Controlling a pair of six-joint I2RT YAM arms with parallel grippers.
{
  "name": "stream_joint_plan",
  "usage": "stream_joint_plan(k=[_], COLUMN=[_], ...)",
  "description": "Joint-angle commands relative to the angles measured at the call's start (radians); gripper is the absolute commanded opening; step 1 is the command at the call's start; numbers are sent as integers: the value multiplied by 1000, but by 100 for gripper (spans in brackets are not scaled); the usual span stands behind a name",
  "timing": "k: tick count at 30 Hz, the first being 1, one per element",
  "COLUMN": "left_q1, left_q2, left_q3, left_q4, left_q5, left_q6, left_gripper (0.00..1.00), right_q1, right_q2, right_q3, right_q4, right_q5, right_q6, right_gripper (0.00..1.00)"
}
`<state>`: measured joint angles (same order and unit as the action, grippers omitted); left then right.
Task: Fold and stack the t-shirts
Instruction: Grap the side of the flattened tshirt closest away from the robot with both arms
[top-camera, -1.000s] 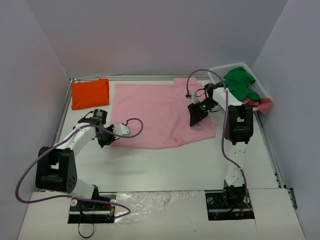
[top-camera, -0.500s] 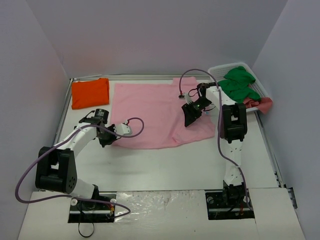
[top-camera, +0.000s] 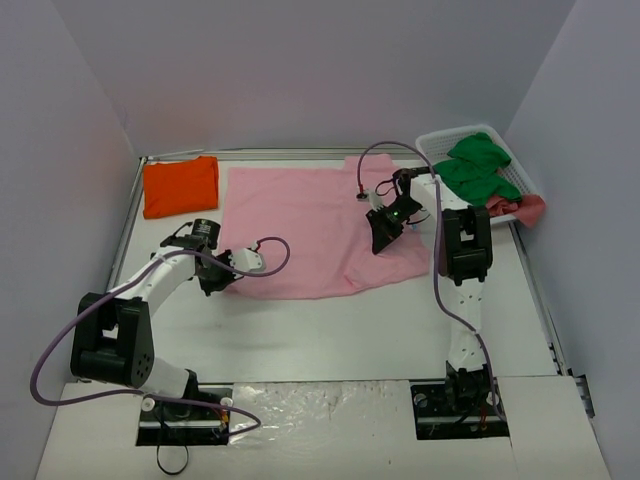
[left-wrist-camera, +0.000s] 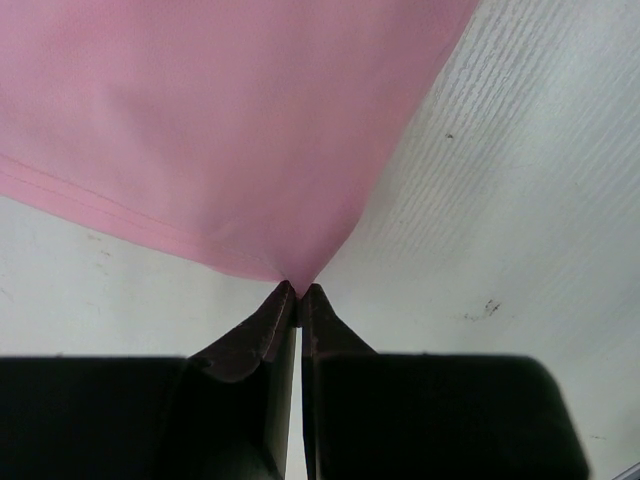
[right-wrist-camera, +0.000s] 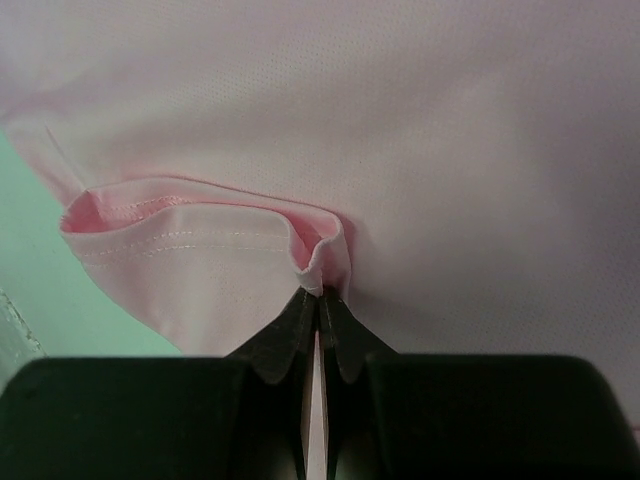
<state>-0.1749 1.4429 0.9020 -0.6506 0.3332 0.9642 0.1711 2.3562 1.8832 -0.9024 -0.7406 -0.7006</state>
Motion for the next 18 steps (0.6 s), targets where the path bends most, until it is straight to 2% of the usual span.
stream_joint_plan(k=[1, 18], left_q1=[0, 20], left_q2=[-41, -134], left_q3=[-8, -43], left_q4=[-12, -63], left_q5=[-16, -46], left_q6=[1, 25], left_gripper=[2, 2], right_q1=[-8, -62], right_q2=[-73, -474], right_q3=[-18, -321], right_q4=[-56, -62], right_q5=[15, 38], right_q6=[-2, -43], right_gripper=[0, 0])
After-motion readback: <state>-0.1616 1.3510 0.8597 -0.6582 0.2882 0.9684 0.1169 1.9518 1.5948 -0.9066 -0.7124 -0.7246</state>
